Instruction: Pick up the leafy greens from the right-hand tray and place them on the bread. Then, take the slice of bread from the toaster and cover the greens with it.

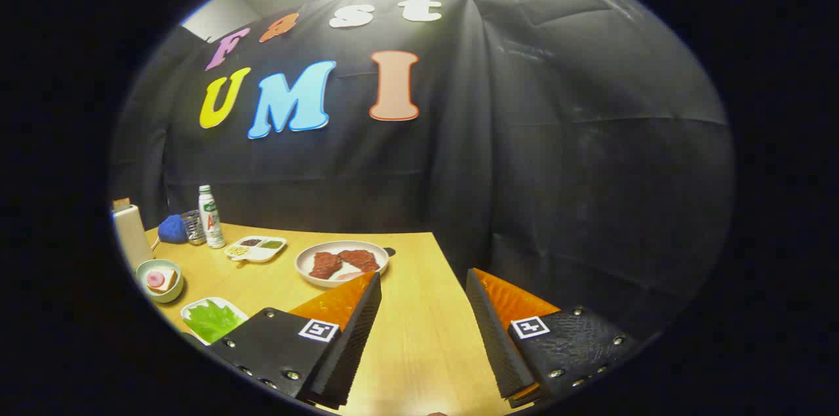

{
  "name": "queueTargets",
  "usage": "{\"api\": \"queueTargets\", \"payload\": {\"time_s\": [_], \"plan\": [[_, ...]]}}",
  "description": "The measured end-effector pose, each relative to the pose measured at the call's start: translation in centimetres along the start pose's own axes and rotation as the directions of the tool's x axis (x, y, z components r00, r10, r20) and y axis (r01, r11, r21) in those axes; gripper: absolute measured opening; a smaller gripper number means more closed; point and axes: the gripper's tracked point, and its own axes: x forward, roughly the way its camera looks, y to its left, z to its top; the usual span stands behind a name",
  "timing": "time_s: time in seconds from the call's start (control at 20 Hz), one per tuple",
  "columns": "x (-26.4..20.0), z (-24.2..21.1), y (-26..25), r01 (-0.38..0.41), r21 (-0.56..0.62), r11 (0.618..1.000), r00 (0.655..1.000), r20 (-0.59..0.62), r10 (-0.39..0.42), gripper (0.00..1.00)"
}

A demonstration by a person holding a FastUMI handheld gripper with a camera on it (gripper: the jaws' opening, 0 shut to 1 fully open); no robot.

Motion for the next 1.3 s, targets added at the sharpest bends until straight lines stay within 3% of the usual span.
{"api": "queueTargets", "payload": {"time_s": [0.2,0.5,1.3], "plan": [[-4.0,-1.0,6.1,-0.124,-0.076,0.989,0.992,-0.039,0.121,0.81],[-4.9,-2.9,11.4,-0.218,-0.049,0.975,0.974,-0.081,0.214,0.79],[-1.4,-9.9,17.8,-0.246,0.031,0.969,0.911,-0.333,0.242,0.80]]}}
